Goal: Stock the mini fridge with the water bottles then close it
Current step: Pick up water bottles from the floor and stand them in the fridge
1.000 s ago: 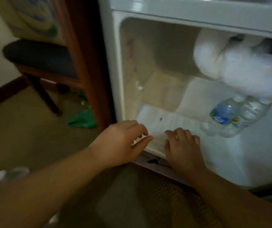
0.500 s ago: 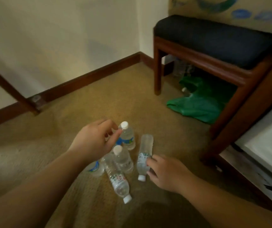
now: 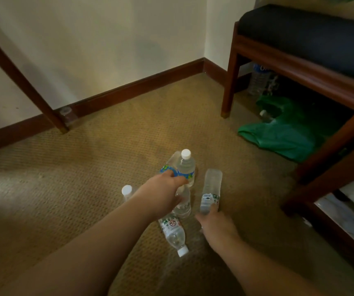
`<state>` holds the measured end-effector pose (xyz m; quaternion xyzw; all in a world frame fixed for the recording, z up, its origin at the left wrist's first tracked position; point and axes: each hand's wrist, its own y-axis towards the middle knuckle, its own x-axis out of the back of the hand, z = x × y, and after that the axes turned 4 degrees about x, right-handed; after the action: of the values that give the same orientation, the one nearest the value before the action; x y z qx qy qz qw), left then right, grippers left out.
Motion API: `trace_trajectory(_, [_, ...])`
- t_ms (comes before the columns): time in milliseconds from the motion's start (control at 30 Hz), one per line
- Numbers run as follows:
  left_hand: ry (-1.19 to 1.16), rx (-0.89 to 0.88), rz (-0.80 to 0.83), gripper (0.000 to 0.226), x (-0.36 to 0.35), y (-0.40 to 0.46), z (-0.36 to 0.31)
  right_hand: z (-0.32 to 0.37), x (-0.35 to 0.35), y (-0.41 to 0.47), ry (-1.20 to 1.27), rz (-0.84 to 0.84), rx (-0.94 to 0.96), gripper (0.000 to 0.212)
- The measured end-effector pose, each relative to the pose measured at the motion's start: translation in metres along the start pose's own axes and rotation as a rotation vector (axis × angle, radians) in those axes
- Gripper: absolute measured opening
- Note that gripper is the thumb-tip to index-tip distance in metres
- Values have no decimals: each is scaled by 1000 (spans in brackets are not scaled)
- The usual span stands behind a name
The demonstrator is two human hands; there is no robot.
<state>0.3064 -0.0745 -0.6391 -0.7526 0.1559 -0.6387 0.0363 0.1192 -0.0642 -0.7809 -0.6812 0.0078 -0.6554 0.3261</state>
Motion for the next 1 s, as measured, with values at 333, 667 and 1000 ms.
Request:
trace_trajectory(333, [88, -114, 20, 30, 23, 31, -33, -54, 25, -56, 478, -360, -162, 27])
trace_trajectory(667, [-22, -318, -196, 29, 117, 47, -124, -129, 160, -164, 433, -409, -167, 17])
trace_trajectory(1000, [-79, -618, -314, 32, 182, 44, -255, -199, 197, -343, 438, -737, -456, 23])
